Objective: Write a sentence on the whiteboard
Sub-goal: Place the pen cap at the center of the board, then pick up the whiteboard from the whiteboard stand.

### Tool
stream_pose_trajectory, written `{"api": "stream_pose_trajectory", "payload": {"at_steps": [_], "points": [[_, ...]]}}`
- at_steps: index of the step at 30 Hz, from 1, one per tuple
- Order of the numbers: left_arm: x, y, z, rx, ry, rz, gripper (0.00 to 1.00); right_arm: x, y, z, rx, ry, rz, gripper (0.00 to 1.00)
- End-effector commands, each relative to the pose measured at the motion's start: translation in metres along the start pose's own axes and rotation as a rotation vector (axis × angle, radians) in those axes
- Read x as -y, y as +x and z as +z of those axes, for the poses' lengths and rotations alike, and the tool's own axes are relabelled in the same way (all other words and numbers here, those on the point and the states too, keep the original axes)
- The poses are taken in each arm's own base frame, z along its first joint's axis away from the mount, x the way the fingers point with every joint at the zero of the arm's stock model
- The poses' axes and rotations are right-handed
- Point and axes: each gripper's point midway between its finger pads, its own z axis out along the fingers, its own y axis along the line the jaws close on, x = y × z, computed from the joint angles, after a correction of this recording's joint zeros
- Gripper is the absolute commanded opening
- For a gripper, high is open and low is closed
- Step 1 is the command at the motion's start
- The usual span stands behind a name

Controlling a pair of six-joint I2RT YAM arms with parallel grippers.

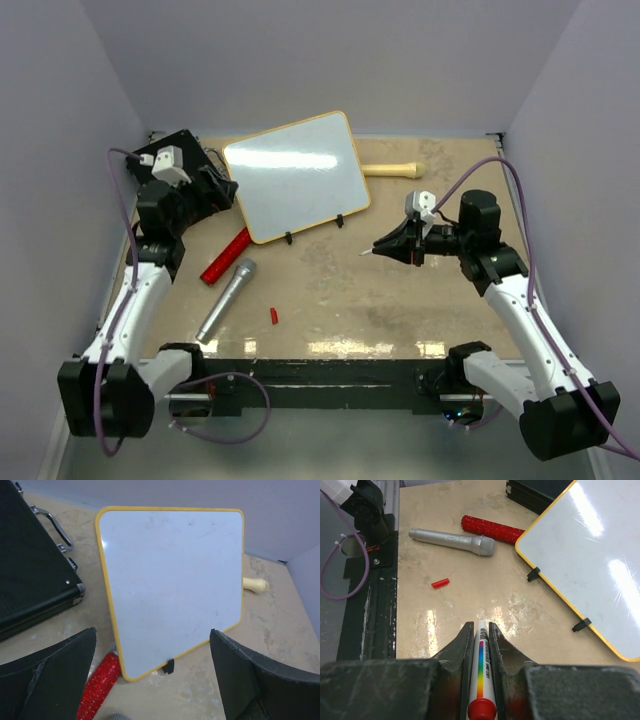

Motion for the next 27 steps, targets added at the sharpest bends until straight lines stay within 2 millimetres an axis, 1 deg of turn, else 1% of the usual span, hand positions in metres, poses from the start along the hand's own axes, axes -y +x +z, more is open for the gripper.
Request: {"api": "stream_pose_trajectory", "payload": {"at_steps": [1,2,3,4,6,7,8,9,10,11,12,13,15,16,19,21,22,23,24,25,27], "points": [[-0.007,-0.015,0.025,0.013,0.211,-0.031,1.00,-0.002,-0.008,-0.002,0.040,-0.016,-0.061,0.00],[-0.021,-0.011,0.034,0.000,0.203,-0.048,1.00,-0.001,-0.007,-0.001,0.039,-0.018,-0.060,0.00],[-0.025,-0.014,0.040,0.016,0.213,-0.038,1.00,-0.001,-0.005,0.000,0.038,-0.020,-0.056,0.00],[-0.034,-0.003,0.051,-0.015,0.211,-0.049,1.00,-0.001,-0.004,0.001,0.037,-0.027,-0.052,0.00],[-0.036,0.002,0.061,-0.033,0.265,-0.013,1.00,0.000,-0.001,0.002,0.037,-0.036,-0.047,0.00],[-0.042,0.012,0.072,-0.065,0.276,-0.016,1.00,-0.003,0.000,0.003,0.041,-0.054,-0.048,0.00],[-0.036,0.013,0.075,-0.070,0.335,0.007,0.95,-0.002,0.001,0.003,0.041,-0.054,-0.048,0.00],[-0.034,0.017,0.079,-0.085,0.366,0.008,0.93,-0.002,0.001,0.003,0.041,-0.057,-0.046,0.00],[-0.036,0.025,0.087,-0.111,0.397,0.000,0.89,-0.003,0.003,0.004,0.039,-0.061,-0.046,0.00],[-0.029,0.026,0.088,-0.125,0.456,-0.001,0.83,-0.003,0.004,0.004,0.040,-0.064,-0.046,0.00],[-0.030,0.029,0.093,-0.135,0.465,-0.007,0.82,-0.003,0.004,0.004,0.040,-0.067,-0.045,0.00],[-0.036,0.032,0.102,-0.148,0.461,-0.017,0.81,-0.002,0.005,0.005,0.038,-0.070,-0.044,0.00],[-0.041,0.037,0.110,-0.161,0.458,-0.021,0.80,-0.003,0.006,0.005,0.037,-0.074,-0.038,0.00],[-0.046,0.042,0.118,-0.175,0.453,-0.028,0.79,-0.002,0.007,0.005,0.036,-0.072,-0.039,0.00],[-0.054,0.053,0.130,-0.203,0.453,-0.040,0.74,-0.002,0.007,0.005,0.035,-0.073,-0.040,0.00],[-0.058,0.057,0.134,-0.214,0.452,-0.045,0.72,-0.002,0.008,0.005,0.034,-0.073,-0.037,0.00],[-0.060,0.061,0.138,-0.224,0.454,-0.048,0.70,-0.001,0.009,0.006,0.033,-0.074,-0.037,0.00],[-0.060,0.062,0.139,-0.229,0.465,-0.050,0.66,0.000,0.010,0.006,0.031,-0.073,-0.034,0.00],[-0.059,0.060,0.142,-0.228,0.477,-0.047,0.63,-0.001,0.009,0.006,0.032,-0.076,-0.036,0.00],[-0.062,0.068,0.145,-0.249,0.482,-0.060,0.59,0.000,0.009,0.006,0.032,-0.074,-0.038,0.00],[-0.064,0.071,0.150,-0.255,0.491,-0.062,0.56,0.000,0.011,0.006,0.029,-0.075,-0.034,0.00]]}}
